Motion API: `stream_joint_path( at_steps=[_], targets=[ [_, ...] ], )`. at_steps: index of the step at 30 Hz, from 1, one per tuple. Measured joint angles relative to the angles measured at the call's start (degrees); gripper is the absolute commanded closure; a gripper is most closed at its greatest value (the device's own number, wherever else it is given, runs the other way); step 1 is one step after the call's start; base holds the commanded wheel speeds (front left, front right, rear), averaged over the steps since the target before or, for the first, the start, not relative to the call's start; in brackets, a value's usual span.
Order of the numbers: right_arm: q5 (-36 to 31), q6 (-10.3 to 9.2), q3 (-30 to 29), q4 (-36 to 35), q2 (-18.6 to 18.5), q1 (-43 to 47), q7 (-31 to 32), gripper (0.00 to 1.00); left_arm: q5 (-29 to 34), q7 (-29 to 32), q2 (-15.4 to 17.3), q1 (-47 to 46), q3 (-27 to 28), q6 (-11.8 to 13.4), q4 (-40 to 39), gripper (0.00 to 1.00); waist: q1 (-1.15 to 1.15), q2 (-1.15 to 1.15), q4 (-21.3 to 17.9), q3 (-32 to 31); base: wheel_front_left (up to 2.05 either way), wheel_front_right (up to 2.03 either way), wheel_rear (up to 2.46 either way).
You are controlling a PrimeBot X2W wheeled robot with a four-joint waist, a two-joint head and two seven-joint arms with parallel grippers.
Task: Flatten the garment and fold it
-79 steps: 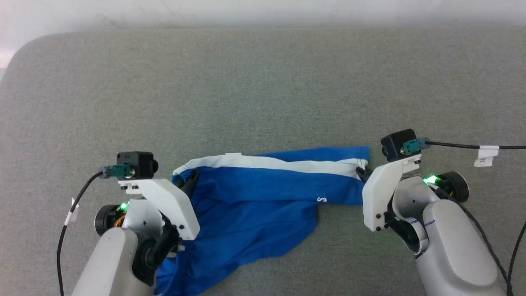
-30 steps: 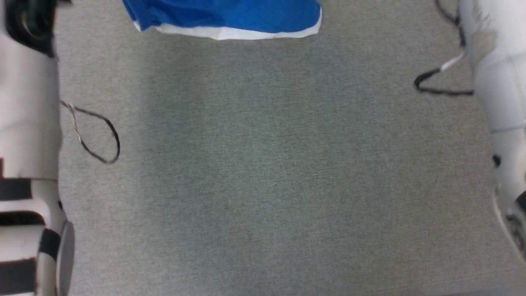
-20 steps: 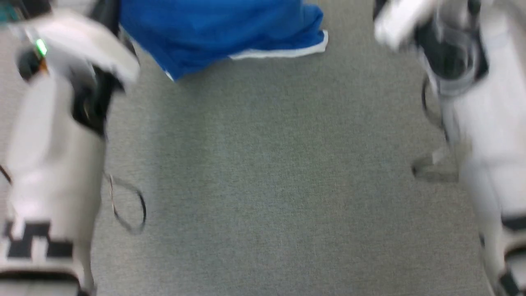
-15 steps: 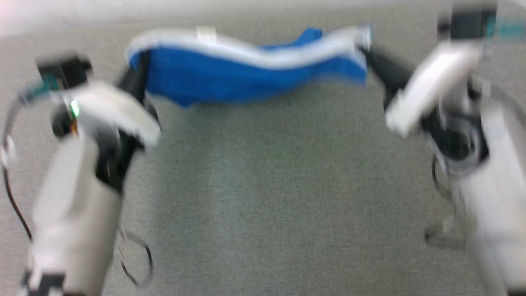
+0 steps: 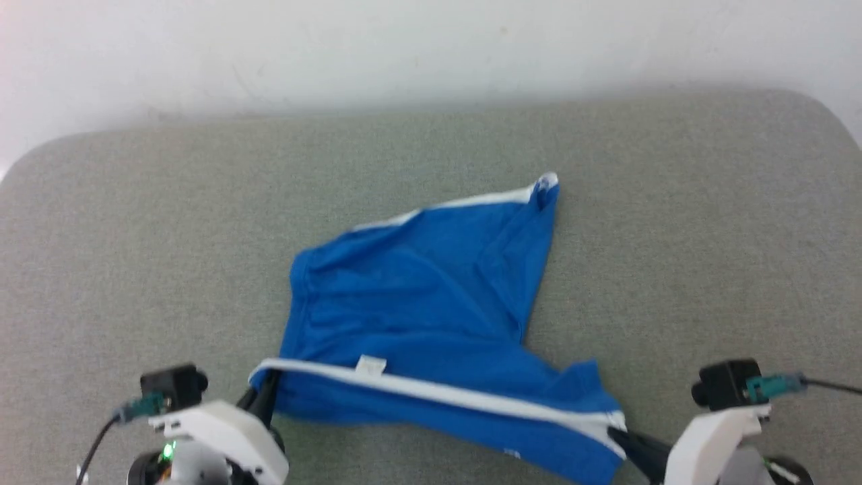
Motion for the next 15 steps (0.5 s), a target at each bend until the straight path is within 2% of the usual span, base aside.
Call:
stream_joint_path(
  at_steps=[8, 15],
  targets=[
    [0.68, 0.05, -0.55, -3.90, 1.20, 7.42, 6.53, 1.00, 0.08, 5.32, 2.00, 9.02, -0.25, 5.84, -4.01, 1.00, 0.02, 0.00, 0.00, -1.74, 0.00, 0.00, 0.00],
    [2.98, 0.05, -3.01, -5.37, 1.24, 4.39, 0.75, 1.00, -3.79, 3.94, 0.33, 10.43, 2.36, 5.93, -9.50, 1.00, 0.02, 0.00, -0.07, -2.26, 0.00, 0.00, 0.00]
  ],
)
